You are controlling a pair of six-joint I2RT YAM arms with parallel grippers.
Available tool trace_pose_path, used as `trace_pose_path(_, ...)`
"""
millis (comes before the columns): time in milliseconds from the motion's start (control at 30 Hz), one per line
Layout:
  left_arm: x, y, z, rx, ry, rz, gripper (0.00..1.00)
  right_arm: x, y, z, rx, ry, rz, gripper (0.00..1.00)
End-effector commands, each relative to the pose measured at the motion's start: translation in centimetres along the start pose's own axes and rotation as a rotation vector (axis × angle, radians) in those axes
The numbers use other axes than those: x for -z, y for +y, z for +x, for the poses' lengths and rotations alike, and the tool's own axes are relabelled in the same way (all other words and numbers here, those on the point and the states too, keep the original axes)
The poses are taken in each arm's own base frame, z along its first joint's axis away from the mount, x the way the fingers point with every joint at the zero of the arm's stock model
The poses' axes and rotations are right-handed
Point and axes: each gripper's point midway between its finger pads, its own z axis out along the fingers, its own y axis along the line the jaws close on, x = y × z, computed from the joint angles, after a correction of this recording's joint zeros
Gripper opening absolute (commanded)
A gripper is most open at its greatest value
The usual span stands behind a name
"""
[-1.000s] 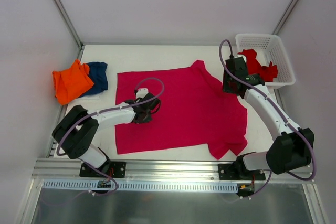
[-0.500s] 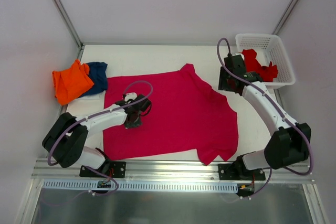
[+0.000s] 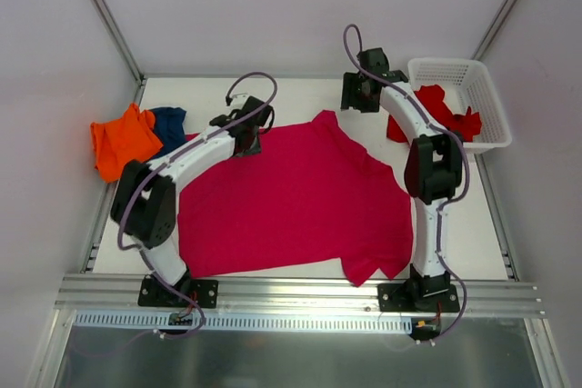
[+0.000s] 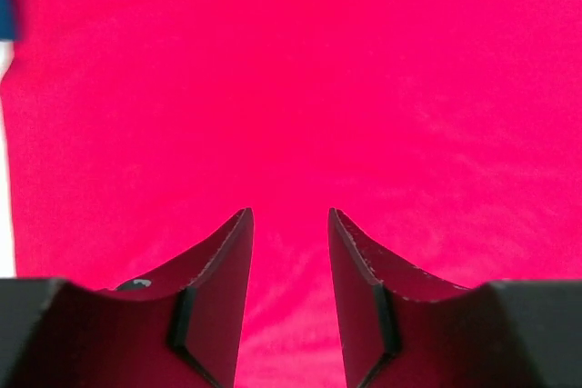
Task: Fold and stack the t-shirts
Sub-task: Flatten the tshirt out
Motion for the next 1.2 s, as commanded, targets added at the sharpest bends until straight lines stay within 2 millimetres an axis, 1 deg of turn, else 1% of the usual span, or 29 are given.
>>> trace_pose_path(0,-3.5,-0.9,2.6,-0.124,0.136,-0.016,0.38,-1.2,3.0,-0.7,-0.053,0.056,-0.144,0.65)
trace_pose_path(33,-4.0,-1.3,3.0,-0.129,0.154,-0.010,0.36,-1.7,3.9,-0.6,-0.064,0.071,-0.190,0.65)
trace_pose_path(67,-4.5,-1.8,3.5,-0.129,0.180,0.006,0.33,-2.9,4.5,-0.5,-0.072,0.083,-0.214,0.65)
trace_pose_path(100,-5.5,-2.0,4.5,-0.138,0.211,-0.003,0.29,-3.4,4.8,-0.4,-0.095,0.096,-0.233,0.66)
trace_pose_path(133,-5.8,-2.2,4.9,-0.140,0.224,0.000,0.27,-3.8,5.5,-0.2,-0.106,0.110,-0.270,0.66)
trace_pose_path(167,-6.0,-2.5,5.1,-0.141,0.233,0.005,0.26,-4.7,5.9,0.0,-0.115,0.115,-0.288,0.66)
trace_pose_path(200,-6.6,-2.5,5.8,-0.146,0.256,0.001,0.25,-5.1,6.1,0.3,-0.129,0.123,-0.302,0.66)
trace_pose_path(267,-6.9,-2.5,6.1,-0.147,0.265,-0.003,0.24,-5.5,6.7,0.5,-0.135,0.132,-0.330,0.66)
trace_pose_path(300,-7.1,-2.5,6.3,-0.152,0.273,-0.006,0.24,-5.9,6.7,0.9,-0.141,0.141,-0.331,0.67)
trace_pose_path(400,-7.0,-2.5,6.3,-0.148,0.271,-0.004,0.23,-6.4,7.1,1.5,-0.154,0.155,-0.348,0.67)
trace_pose_path(467,-7.0,-2.6,6.3,-0.145,0.274,0.002,0.21,-6.6,7.4,1.6,-0.153,0.155,-0.351,0.62)
trace_pose_path(500,-6.9,-2.6,6.2,-0.144,0.272,0.004,0.21,-6.9,7.3,1.8,-0.154,0.155,-0.342,0.57)
trace_pose_path(533,-6.8,-2.5,6.2,-0.144,0.269,0.003,0.21,-7.0,7.4,1.8,-0.151,0.154,-0.338,0.42)
trace_pose_path(567,-6.7,-2.5,6.2,-0.145,0.269,0.003,0.21,-7.1,7.4,1.8,-0.149,0.151,-0.331,0.30)
trace_pose_path(600,-6.7,-2.4,6.2,-0.146,0.269,0.000,0.21,-7.5,7.1,2.0,-0.144,0.147,-0.302,0.13)
trace_pose_path(633,-6.8,-2.3,6.4,-0.150,0.270,-0.005,0.21,-7.6,6.8,2.0,-0.137,0.139,-0.282,0.00)
trace_pose_path(700,-6.7,-2.0,6.6,-0.150,0.275,-0.008,0.21,-7.7,6.1,1.7,-0.096,0.108,-0.222,0.00)
trace_pose_path(733,-6.7,-1.8,6.8,-0.151,0.279,-0.011,0.20,-7.6,6.0,1.5,-0.067,0.093,-0.201,0.00)
trace_pose_path(767,-6.7,-1.7,6.9,-0.151,0.280,-0.014,0.20,-7.6,5.5,1.2,-0.052,0.075,-0.160,0.00)
trace_pose_path(867,-6.7,-1.4,7.2,-0.150,0.285,-0.021,0.18,-6.5,5.0,-0.3,-0.012,0.022,-0.122,0.00)
trace_pose_path(900,-6.7,-1.3,7.4,-0.151,0.288,-0.021,0.17,-5.7,4.9,-1.4,-0.002,-0.009,-0.113,0.00)
trace_pose_path(933,-6.6,-1.3,7.5,-0.150,0.291,-0.018,0.15,-5.4,4.7,-2.0,0.011,-0.027,-0.099,0.00)
trace_pose_path(1000,-6.7,-1.2,7.6,-0.149,0.295,-0.016,0.15,-4.1,3.7,-3.9,0.058,-0.079,-0.040,0.00)
trace_pose_path(1033,-6.7,-1.2,7.6,-0.149,0.296,-0.015,0.15,-3.4,3.5,-4.6,0.073,-0.099,-0.023,0.00)
trace_pose_path(1067,-6.7,-1.2,7.7,-0.150,0.300,-0.017,0.14,-2.8,2.7,-5.3,0.099,-0.122,0.014,0.00)
trace_pose_path(1100,-6.7,-1.1,7.8,-0.150,0.299,-0.015,0.13,-2.2,2.4,-5.9,0.110,-0.142,0.031,0.01)
trace_pose_path(1133,-6.7,-1.1,7.8,-0.147,0.299,-0.016,0.13,-1.2,2.2,-6.8,0.120,-0.171,0.048,0.01)
trace_pose_path(1167,-6.7,-1.1,7.9,-0.146,0.301,-0.014,0.13,-0.8,1.4,-7.5,0.141,-0.197,0.086,0.01)
